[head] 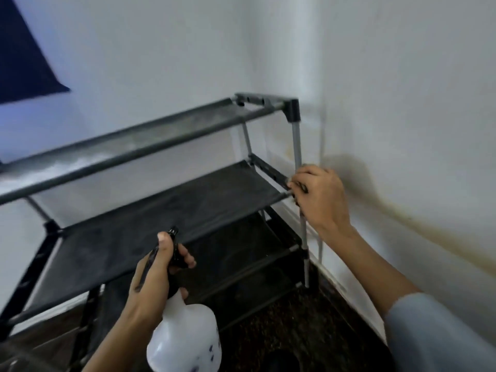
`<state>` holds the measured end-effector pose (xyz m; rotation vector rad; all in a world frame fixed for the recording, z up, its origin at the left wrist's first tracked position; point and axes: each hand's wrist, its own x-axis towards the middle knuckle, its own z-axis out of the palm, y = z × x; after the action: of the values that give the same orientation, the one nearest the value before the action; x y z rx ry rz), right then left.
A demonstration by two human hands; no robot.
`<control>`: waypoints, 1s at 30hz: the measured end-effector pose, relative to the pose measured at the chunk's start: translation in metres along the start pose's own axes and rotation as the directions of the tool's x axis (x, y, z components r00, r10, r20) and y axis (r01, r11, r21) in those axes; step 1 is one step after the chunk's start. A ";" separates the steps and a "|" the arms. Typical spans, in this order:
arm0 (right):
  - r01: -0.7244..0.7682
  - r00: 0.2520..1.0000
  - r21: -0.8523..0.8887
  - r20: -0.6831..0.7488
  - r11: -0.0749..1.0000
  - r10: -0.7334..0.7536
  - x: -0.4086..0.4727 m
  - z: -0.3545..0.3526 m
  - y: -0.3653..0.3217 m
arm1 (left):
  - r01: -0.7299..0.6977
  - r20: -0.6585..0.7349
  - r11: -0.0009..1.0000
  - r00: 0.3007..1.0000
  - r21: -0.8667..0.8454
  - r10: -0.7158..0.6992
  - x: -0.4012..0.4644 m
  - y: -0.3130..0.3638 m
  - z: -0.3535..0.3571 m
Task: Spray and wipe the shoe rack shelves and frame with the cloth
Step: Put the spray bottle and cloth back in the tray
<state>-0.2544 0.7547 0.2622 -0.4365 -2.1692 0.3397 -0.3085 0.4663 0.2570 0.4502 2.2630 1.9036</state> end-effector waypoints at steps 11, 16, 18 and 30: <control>-0.411 0.789 0.828 0.114 0.381 0.603 0.090 -0.083 -0.085 | -0.136 -0.215 0.990 0.968 -0.035 0.126 -0.042 0.086 -0.085; -0.596 0.604 0.683 0.728 -0.422 0.326 0.060 -0.094 -0.091 | -0.202 -0.306 0.978 0.936 -0.058 0.175 -0.066 0.116 -0.118; -0.602 0.604 0.648 0.752 -0.466 0.265 0.043 -0.101 -0.102 | -0.243 -0.318 0.969 0.923 -0.044 0.217 -0.077 0.124 -0.124; -0.691 0.580 0.562 0.806 -0.455 0.114 0.001 -0.129 -0.140 | -0.333 -0.498 0.943 0.817 0.004 0.291 -0.113 0.125 -0.127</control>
<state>-0.1768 0.6401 0.3927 -0.2801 -0.9740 2.7253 -0.2243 0.3297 0.3942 0.3746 2.5194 2.5179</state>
